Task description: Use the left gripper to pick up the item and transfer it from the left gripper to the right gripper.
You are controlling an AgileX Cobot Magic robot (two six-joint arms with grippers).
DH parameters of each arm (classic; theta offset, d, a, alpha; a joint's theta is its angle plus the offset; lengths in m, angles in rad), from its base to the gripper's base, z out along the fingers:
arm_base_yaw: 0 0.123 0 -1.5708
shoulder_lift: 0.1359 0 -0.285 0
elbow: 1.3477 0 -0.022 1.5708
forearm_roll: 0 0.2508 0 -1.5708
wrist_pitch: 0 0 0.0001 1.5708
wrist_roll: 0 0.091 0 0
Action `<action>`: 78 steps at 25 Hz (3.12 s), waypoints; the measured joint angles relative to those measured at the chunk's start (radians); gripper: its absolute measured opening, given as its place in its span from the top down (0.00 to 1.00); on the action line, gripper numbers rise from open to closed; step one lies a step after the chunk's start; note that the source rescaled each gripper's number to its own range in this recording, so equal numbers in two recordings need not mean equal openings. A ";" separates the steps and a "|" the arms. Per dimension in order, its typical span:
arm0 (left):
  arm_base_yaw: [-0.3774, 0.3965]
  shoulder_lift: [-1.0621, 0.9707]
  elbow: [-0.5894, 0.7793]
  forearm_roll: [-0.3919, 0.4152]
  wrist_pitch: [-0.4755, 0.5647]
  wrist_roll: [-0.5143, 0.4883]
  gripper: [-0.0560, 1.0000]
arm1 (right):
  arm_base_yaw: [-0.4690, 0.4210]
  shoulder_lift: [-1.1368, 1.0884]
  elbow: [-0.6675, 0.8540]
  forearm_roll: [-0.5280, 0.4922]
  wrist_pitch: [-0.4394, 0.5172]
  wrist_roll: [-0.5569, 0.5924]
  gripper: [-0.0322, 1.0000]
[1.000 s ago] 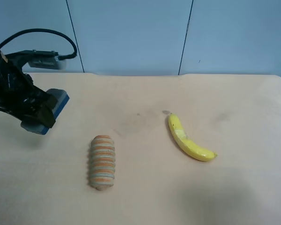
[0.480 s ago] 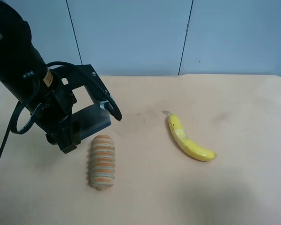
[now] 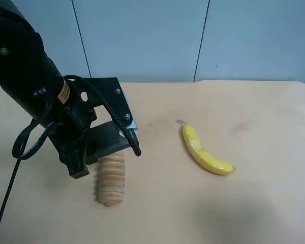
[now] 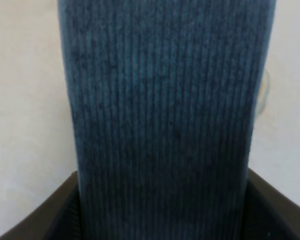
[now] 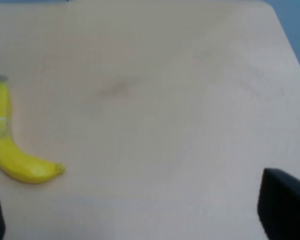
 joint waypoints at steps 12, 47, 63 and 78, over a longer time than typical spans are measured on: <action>-0.001 0.000 0.000 0.003 -0.060 0.006 0.95 | 0.000 0.000 0.000 0.000 0.000 0.000 0.00; -0.001 -0.071 0.000 0.011 -0.187 0.011 0.95 | 0.098 1.353 -0.168 1.396 -0.025 -1.015 0.00; -0.001 -0.075 0.000 -0.073 -0.187 0.137 0.95 | 0.254 1.559 -0.376 1.435 0.016 -1.060 0.00; -0.001 -0.075 0.000 -0.080 -0.210 0.140 0.95 | 0.320 1.738 -0.429 1.470 -0.034 -1.059 0.54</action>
